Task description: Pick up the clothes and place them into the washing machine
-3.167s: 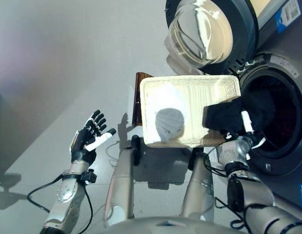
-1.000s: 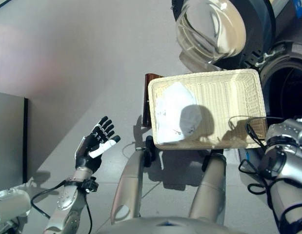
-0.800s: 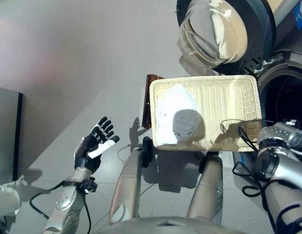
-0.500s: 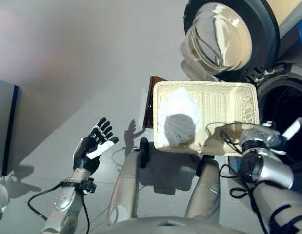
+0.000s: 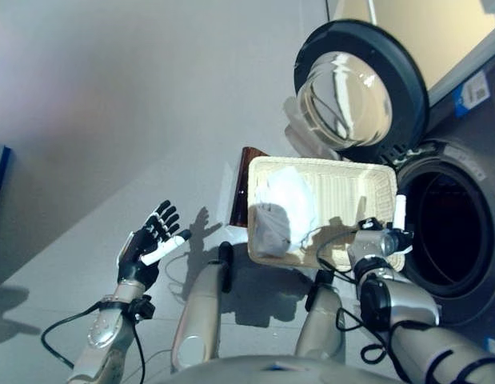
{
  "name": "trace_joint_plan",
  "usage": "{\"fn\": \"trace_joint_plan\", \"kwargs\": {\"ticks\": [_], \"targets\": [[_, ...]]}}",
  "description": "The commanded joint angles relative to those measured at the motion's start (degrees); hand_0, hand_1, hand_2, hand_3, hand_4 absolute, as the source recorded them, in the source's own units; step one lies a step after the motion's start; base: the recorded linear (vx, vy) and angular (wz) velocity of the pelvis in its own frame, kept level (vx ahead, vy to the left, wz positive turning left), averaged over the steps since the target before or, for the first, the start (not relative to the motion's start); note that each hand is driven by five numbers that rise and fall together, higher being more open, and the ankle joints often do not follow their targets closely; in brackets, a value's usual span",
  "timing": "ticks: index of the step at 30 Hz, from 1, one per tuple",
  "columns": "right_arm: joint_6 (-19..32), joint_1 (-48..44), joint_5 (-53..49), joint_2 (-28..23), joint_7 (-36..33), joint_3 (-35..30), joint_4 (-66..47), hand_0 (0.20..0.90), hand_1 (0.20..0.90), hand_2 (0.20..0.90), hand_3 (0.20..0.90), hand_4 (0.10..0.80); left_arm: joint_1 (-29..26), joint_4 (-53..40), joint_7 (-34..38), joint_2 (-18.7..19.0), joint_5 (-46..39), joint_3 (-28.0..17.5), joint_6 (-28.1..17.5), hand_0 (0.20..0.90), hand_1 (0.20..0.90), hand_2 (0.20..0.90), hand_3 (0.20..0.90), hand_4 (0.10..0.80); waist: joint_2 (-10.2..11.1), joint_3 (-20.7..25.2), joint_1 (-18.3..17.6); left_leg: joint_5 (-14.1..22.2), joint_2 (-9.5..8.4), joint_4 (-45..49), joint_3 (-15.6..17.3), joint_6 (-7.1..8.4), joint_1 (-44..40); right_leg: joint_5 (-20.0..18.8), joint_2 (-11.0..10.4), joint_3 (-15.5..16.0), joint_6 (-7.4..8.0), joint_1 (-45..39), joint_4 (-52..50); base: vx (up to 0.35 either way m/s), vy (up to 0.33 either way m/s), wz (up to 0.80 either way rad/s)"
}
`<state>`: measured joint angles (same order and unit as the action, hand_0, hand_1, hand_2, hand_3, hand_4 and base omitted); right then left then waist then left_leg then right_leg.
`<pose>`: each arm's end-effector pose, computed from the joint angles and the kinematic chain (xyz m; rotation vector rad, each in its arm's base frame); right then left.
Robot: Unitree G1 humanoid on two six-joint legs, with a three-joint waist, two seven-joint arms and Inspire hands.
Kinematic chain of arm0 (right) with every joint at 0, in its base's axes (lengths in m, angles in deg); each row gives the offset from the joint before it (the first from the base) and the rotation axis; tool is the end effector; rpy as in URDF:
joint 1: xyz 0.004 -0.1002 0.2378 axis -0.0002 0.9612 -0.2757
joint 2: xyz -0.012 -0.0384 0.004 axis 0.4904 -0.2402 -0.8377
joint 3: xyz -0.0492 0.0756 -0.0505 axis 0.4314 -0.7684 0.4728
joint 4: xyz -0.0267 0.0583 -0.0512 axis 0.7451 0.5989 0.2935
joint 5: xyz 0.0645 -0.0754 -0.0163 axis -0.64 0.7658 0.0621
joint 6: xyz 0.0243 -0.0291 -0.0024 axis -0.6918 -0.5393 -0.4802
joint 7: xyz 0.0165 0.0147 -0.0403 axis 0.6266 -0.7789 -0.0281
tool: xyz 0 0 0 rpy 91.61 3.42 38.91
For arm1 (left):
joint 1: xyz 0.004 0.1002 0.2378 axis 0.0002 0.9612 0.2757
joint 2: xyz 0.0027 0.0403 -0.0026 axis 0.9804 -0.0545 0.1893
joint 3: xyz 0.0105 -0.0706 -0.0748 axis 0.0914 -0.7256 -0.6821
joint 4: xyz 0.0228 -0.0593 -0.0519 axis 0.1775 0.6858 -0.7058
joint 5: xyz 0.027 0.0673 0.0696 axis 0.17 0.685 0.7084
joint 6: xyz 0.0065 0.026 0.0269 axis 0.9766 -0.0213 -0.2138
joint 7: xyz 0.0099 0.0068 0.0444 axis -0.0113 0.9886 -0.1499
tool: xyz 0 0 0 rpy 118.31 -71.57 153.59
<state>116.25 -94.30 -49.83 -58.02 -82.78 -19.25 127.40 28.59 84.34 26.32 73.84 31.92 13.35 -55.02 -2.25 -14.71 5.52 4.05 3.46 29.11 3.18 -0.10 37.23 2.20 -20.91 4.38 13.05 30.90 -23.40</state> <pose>0.2617 -0.2448 -0.0015 0.8774 0.1768 -1.1936 0.1203 0.2270 -0.0105 -0.2196 0.1912 0.0032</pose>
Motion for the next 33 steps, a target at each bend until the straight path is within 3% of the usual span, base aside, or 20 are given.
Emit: {"fn": "trace_joint_plan", "kwargs": {"ticks": [1,7,10,17,21,23,33], "targets": [[-1.10,1.71,9.29,-3.92,0.22,2.49,-0.41,0.900,0.900,0.900,0.900,0.800,-1.19,-2.46,-0.33,-0.02,2.57,-5.72,-4.68,0.900,0.900,0.900,0.900,0.800,0.71,0.27,0.72,-1.95,2.62,-8.00,-2.65,4.97,-4.35,-4.46,-0.87,1.53,-0.39,-4.67,6.33,0.088,-0.069,-0.10],[-9.65,6.12,29.14,-4.25,-0.82,12.24,3.11,0.900,0.900,0.900,0.900,0.800,-1.20,-0.16,-0.95,-1.02,5.29,-6.50,-4.31,0.900,0.900,0.900,0.900,0.800,1.79,-0.33,1.33,-3.73,3.47,-12.03,-3.54,5.44,-10.18,-5.09,-0.50,3.50,-0.27,-10.72,9.02,0.064,-0.062,-0.03],[-11.82,6.38,38.60,-3.84,-2.50,17.10,3.23,0.900,0.900,0.900,0.900,0.800,-1.44,0.26,-0.71,-1.21,6.43,-6.76,-4.30,0.900,0.900,0.900,0.900,0.800,1.84,-0.73,1.55,-4.70,3.82,-13.88,-3.74,5.69,-12.19,-5.24,-0.02,4.06,-0.35,-12.35,9.94,0.022,-0.028,0.03],[-13.25,8.85,47.53,0.11,-3.37,22.85,1.65,0.900,0.900,0.900,0.900,0.800,-2.22,3.09,0.35,-3.30,9.87,-6.90,-4.15,0.900,0.900,0.900,0.900,0.800,2.78,1.21,1.90,-7.13,4.60,-19.62,-3.80,6.26,-16.95,-7.63,1.16,6.26,0.09,-17.80,16.75,0.074,-0.052,0.06],[-16.90,10.53,68.03,-0.82,-7.20,32.74,-3.10,0.900,0.900,0.900,0.900,0.800,-2.56,4.02,1.71,-4.02,11.47,-8.13,-4.78,0.900,0.900,0.900,0.900,0.800,3.33,1.89,1.61,-7.25,5.02,-20.57,-3.51,6.34,-18.77,-8.23,1.41,6.47,0.23,-19.38,18.13,0.059,-0.024,-0.04],[-18.33,10.65,73.48,-2.51,-6.41,34.45,-3.28,0.900,0.900,0.900,0.900,0.800,-2.72,4.10,1.44,-4.13,12.52,-8.21,-4.97,0.900,0.900,0.900,0.900,0.800,3.40,1.89,1.49,-7.03,5.04,-19.83,-3.65,6.35,-18.56,-8.06,1.29,6.64,0.28,-19.76,17.93,0.023,-0.026,-0.06],[-22.23,6.59,87.94,-5.82,-7.35,40.42,-4.91,0.900,0.900,0.900,0.900,0.800,-2.47,-0.25,1.16,-3.54,12.44,-8.13,-5.15,0.900,0.900,0.900,0.900,0.800,0.83,-2.61,1.64,-5.16,4.07,-12.74,-3.76,6.23,-13.03,-6.50,0.07,5.28,-0.14,-14.33,11.57,-0.071,0.019,0.00]]}}
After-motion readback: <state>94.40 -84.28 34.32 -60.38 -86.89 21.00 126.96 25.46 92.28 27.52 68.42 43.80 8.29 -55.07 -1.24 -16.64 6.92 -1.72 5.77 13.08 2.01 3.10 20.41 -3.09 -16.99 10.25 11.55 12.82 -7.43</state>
